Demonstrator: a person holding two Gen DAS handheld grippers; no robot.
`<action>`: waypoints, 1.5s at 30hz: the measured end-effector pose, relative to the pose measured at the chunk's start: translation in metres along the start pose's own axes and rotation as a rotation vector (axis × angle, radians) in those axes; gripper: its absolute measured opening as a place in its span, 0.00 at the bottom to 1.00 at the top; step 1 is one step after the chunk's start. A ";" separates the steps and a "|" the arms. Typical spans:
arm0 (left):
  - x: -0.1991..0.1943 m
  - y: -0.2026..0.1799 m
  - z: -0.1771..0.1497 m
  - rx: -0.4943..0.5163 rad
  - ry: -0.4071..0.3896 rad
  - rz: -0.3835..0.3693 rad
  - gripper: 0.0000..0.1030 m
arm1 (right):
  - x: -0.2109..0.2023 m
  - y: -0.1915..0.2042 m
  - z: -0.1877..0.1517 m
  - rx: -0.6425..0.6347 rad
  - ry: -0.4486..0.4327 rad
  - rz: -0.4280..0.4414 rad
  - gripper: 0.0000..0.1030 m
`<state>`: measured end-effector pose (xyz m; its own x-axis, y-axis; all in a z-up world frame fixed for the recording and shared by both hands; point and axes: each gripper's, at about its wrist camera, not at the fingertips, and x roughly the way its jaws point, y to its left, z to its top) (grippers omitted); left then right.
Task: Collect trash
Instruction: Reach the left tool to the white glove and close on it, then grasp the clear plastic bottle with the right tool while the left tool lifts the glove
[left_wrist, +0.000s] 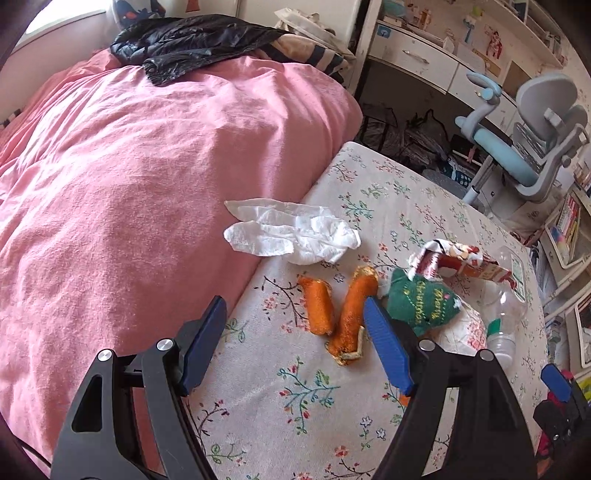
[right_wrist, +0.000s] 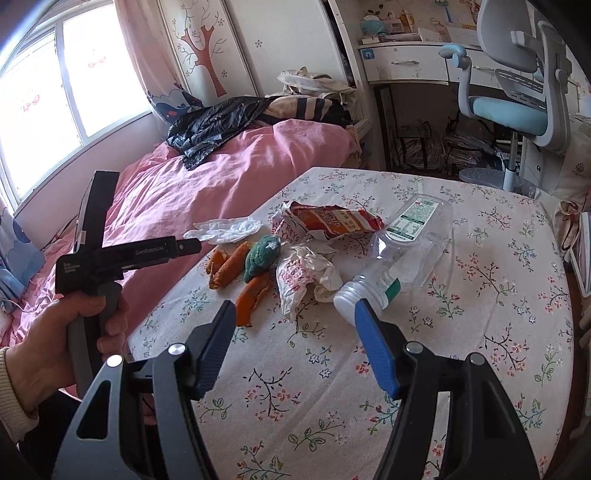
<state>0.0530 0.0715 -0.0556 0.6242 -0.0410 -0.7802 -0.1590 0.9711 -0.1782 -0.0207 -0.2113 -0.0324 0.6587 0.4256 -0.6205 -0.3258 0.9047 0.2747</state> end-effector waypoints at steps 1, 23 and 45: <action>0.003 0.003 0.002 -0.007 -0.002 0.003 0.71 | 0.002 -0.002 0.001 0.010 0.004 -0.002 0.63; 0.092 -0.019 0.043 0.128 0.079 0.084 0.58 | 0.059 -0.051 0.027 0.185 0.070 -0.074 0.63; 0.032 -0.038 0.055 0.085 -0.002 -0.275 0.07 | 0.087 -0.082 0.036 0.244 0.098 -0.170 0.56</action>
<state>0.1209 0.0459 -0.0411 0.6364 -0.3056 -0.7083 0.0814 0.9397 -0.3323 0.0878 -0.2477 -0.0831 0.6177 0.2740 -0.7371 -0.0363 0.9463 0.3214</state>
